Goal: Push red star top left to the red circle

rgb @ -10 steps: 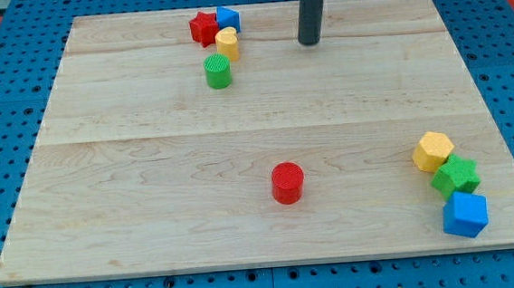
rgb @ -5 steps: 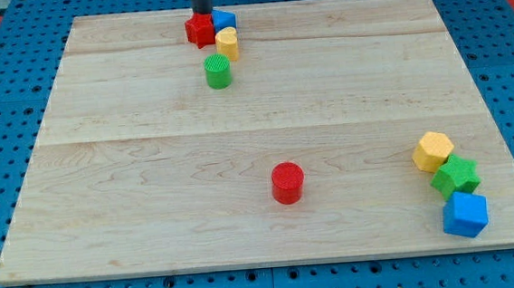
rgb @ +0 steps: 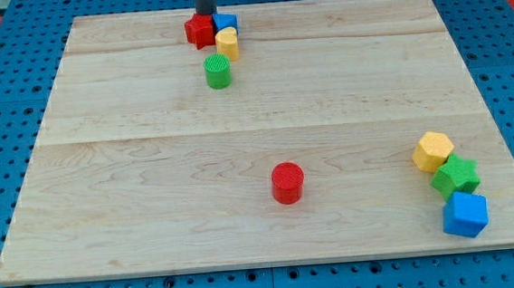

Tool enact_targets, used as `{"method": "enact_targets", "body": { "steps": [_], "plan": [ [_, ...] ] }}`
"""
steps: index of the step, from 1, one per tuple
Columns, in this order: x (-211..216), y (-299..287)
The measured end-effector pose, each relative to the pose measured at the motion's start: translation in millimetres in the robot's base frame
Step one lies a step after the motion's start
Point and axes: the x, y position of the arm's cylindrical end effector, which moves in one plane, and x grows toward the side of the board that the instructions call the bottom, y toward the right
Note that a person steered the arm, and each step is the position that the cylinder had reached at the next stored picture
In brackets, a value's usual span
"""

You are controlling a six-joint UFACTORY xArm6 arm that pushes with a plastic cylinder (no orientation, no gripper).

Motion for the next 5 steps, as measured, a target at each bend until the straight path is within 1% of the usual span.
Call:
{"method": "enact_targets", "body": {
  "steps": [2,4,5],
  "plan": [
    [5,-17],
    [5,-18],
    [13,-18]
  ]
}}
